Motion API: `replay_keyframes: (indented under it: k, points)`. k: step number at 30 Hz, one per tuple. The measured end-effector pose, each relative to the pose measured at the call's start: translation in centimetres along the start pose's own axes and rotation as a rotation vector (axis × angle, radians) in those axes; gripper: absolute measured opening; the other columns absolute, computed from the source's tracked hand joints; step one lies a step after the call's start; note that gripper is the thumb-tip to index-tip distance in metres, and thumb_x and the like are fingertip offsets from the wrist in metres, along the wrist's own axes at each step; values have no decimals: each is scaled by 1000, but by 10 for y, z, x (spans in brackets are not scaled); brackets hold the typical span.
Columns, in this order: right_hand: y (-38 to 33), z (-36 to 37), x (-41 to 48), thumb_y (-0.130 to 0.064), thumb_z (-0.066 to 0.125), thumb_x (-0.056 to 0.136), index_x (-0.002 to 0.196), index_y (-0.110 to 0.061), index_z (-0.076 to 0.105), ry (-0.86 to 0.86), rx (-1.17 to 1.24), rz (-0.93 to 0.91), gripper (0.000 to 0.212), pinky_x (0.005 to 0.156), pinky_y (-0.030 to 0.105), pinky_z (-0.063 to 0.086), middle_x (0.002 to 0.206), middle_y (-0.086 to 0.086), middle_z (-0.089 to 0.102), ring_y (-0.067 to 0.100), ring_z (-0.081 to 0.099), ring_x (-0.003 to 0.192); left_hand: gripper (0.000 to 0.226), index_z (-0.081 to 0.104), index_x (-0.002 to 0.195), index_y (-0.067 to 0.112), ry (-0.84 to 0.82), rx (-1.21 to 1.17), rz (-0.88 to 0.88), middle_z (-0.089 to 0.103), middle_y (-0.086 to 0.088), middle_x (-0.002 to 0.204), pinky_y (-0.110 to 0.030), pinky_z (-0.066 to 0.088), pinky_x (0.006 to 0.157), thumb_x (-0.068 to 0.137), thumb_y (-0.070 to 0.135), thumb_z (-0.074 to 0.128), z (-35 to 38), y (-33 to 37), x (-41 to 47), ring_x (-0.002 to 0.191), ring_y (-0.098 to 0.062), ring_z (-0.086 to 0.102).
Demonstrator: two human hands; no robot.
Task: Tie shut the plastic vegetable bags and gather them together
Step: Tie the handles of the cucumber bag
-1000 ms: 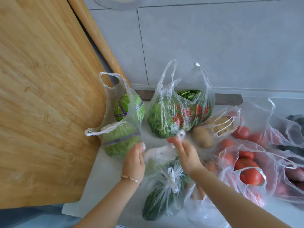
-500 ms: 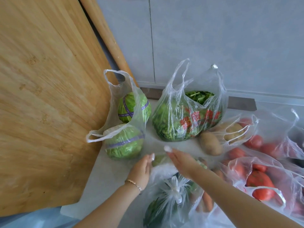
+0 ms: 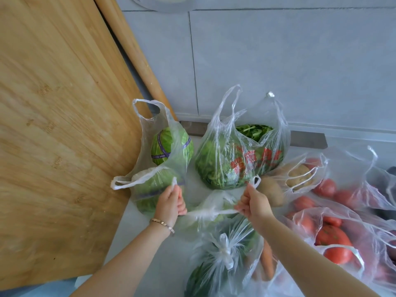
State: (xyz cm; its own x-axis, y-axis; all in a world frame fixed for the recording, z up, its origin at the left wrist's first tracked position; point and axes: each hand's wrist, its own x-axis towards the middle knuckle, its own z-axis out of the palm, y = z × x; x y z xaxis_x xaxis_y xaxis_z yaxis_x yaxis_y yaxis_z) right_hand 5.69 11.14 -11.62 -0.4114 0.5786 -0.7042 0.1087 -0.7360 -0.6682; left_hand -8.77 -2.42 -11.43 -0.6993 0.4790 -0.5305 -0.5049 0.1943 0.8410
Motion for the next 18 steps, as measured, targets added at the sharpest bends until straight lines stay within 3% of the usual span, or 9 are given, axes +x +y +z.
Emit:
replay_keyframes:
  k: [4, 7, 8, 9, 11, 14, 16, 17, 18]
  points:
    - [-10, 13, -16, -34, 32, 99, 56, -11, 38, 13, -340, -212, 49, 58, 26, 35, 48, 0, 39, 12, 41, 44, 36, 37, 58, 14, -25, 425, 220, 25, 4, 49, -13, 20, 39, 92, 17, 47, 8, 1, -14, 38, -6, 23]
    - [-42, 30, -41, -34, 34, 97, 65, -11, 48, -77, -599, -423, 42, 56, 25, 29, 57, 2, 37, 12, 34, 53, 14, 61, 79, 27, -256, 609, 297, 41, 8, 54, -9, 26, 45, 71, 32, 71, 20, 11, -29, 48, -13, 35]
    - [-49, 36, -49, -31, 36, 97, 65, -12, 51, -145, -601, -460, 41, 56, 24, 31, 55, 1, 39, 12, 36, 52, 19, 63, 84, 27, -317, 627, 268, 44, 9, 55, -8, 27, 46, 69, 32, 73, 23, 11, -32, 50, -15, 38]
    - [-53, 42, -55, -29, 37, 97, 63, -13, 53, -223, -579, -478, 40, 57, 24, 35, 54, 1, 43, 12, 40, 51, 16, 64, 76, 23, -336, 643, 262, 42, 9, 52, -10, 28, 48, 68, 33, 74, 28, 10, -34, 49, -12, 37]
    - [-51, 52, -60, -25, 40, 96, 65, -12, 58, -326, -482, -460, 38, 60, 23, 45, 58, 3, 52, 12, 51, 51, 36, 52, 56, 5, -300, 661, 299, 38, 5, 48, -11, 30, 49, 70, 31, 73, 35, 11, -35, 45, -4, 36]
    - [-43, 48, -54, -15, 45, 95, 91, 0, 65, -356, -285, -385, 25, 70, 21, 55, 76, 8, 64, 12, 64, 65, 26, 56, 62, 5, -173, 527, 273, 35, -5, 52, -10, 26, 43, 79, 19, 67, 40, 17, -36, 42, -4, 30]
    - [-34, 36, -48, -12, 51, 91, 112, 2, 60, -362, -404, -378, 27, 87, 31, 53, 95, 13, 68, 20, 66, 82, 28, 57, 58, 10, -104, 454, 233, 34, -2, 50, -16, 26, 44, 83, 21, 62, 36, 18, -36, 40, -4, 28]
    - [-27, 31, -47, -13, 54, 90, 115, -1, 60, -379, -557, -390, 28, 85, 31, 52, 99, 9, 70, 17, 65, 82, 32, 53, 55, 12, -88, 432, 232, 32, 1, 48, -18, 24, 44, 85, 22, 60, 35, 19, -37, 38, -4, 26]
    - [-18, 29, -47, -15, 56, 89, 113, -9, 63, -407, -696, -410, 26, 75, 26, 52, 94, -6, 71, 8, 63, 72, 33, 53, 54, 14, -94, 416, 232, 31, 5, 45, -19, 24, 44, 87, 20, 57, 35, 20, -40, 37, -3, 27]
